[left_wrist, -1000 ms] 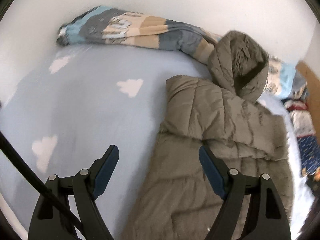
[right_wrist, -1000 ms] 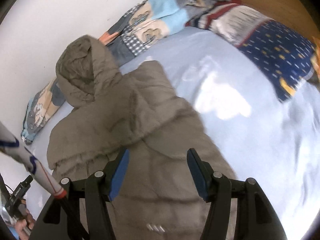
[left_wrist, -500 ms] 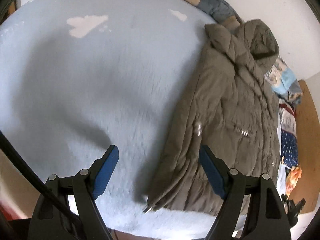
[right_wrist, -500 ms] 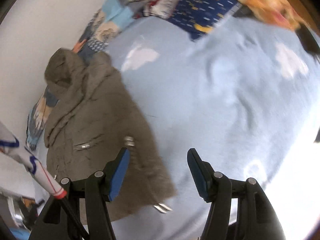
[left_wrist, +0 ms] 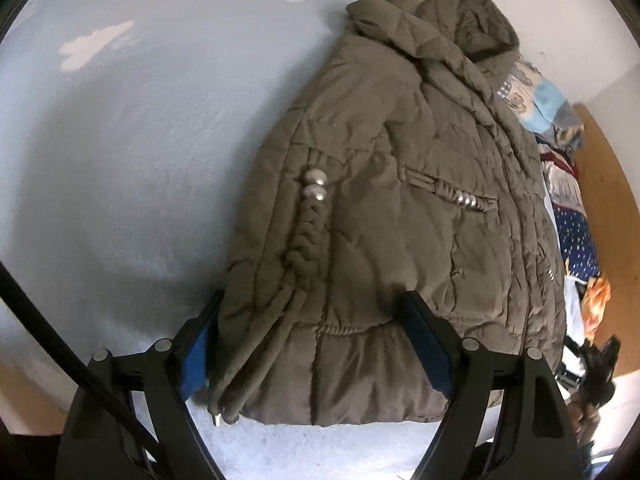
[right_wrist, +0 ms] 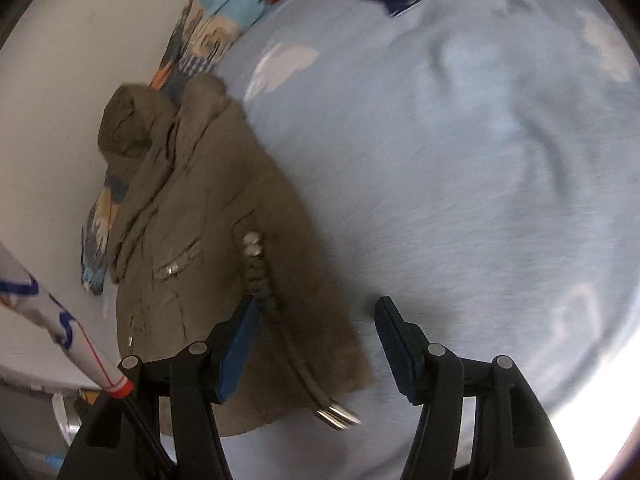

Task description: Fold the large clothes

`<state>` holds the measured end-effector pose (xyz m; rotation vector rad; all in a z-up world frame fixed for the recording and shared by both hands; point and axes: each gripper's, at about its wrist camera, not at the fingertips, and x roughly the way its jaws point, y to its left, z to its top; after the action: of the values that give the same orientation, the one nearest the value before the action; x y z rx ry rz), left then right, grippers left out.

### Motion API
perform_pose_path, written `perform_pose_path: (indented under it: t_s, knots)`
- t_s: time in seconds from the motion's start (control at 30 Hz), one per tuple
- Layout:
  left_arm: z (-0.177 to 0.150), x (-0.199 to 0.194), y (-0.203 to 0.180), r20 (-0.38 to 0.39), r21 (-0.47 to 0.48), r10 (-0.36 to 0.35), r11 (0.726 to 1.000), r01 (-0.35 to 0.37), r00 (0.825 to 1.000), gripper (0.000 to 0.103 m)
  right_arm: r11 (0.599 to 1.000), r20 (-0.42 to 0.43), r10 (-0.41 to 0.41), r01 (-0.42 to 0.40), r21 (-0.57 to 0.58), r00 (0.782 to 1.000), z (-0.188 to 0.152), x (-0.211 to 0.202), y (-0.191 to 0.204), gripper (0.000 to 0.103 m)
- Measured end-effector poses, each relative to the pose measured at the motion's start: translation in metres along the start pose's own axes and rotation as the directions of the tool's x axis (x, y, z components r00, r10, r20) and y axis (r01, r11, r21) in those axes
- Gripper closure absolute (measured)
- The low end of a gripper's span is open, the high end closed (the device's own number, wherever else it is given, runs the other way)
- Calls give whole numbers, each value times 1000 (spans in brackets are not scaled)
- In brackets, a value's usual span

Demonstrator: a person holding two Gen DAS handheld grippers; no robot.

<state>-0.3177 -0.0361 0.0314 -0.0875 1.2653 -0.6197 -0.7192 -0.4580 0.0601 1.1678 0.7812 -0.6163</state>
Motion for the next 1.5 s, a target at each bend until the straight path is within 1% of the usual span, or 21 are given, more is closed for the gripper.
perform_pose_path:
  t_s: [0.03,0.07,0.1,0.13,0.17,0.27,0.33,0.43,0.57,0.6,0.63,0.7,0.8,0.87,0.9,0.97,1.0,1.17,1.23,1.37,1.5]
  knots:
    - [-1,-2,-1,15,22,14,1000,-14,1000,34,1000,-21,9,-9,-11,1000,-1,7,4,39]
    - [-1,-5,-1,34,41,41,998,-43,999,53,999,-18,4,-5,-34,1000,-4,10,10,57]
    - [-1,-6,-2,40,47,48,998,-50,998,60,998,-7,-16,16,-63,1000,-7,10,15,69]
    - [-1,-11,-2,46,47,31,998,-34,998,73,996,-4,-33,33,-82,999,-10,11,19,77]
    - [-1,-15,-2,54,47,16,999,-19,998,81,995,4,-39,40,-87,999,-13,9,22,82]
    - [-2,-23,-9,78,87,49,995,-55,996,83,996,29,-28,31,-79,999,-24,-2,32,90]
    - [-2,-30,-10,93,88,80,992,-88,992,84,994,39,-19,23,-104,999,-38,-8,41,90]
    - [-6,-37,-7,80,58,94,993,-99,992,84,986,34,-33,38,-161,999,-64,-15,49,91]
    - [-18,-40,-3,48,51,115,992,-117,992,84,985,15,-47,49,-165,999,-82,-23,41,91]
    - [-16,-40,-5,49,50,122,991,-125,991,82,984,12,-57,58,-169,998,-83,-25,40,91]
    - [-14,-39,-7,58,57,153,986,-156,987,74,984,9,-66,67,-166,998,-83,-24,38,90]
    - [-10,-43,-12,95,53,231,970,-237,968,61,984,-7,-94,92,-155,996,-78,-20,36,81]
    - [-3,-70,-18,207,30,280,956,-292,937,56,979,-5,-140,137,-149,990,-68,-24,39,74]
    - [0,-92,-23,296,12,293,951,-310,909,40,960,77,-204,215,-181,976,-64,-42,48,69]
    - [3,-98,-28,326,17,289,950,-311,900,39,947,121,-230,251,-198,966,-63,-50,54,69]
    - [11,-99,-44,345,79,254,951,-297,904,39,928,200,-228,274,-251,953,-58,-66,72,69]
    - [15,-94,-56,341,107,249,948,-301,907,39,923,208,-210,264,-280,955,-57,-69,80,68]
    - [16,-52,-132,304,242,180,935,-258,935,38,886,148,-133,184,-426,980,-56,-38,140,67]
    - [4,-33,-162,306,304,173,914,-268,936,38,872,104,-112,148,-467,988,-62,-16,162,67]
    - [-22,4,-202,313,409,206,852,-327,927,37,815,79,-136,157,-559,988,-76,31,201,64]
    - [-38,39,-205,281,458,258,810,-366,924,37,773,57,-178,176,-610,982,-90,70,210,64]
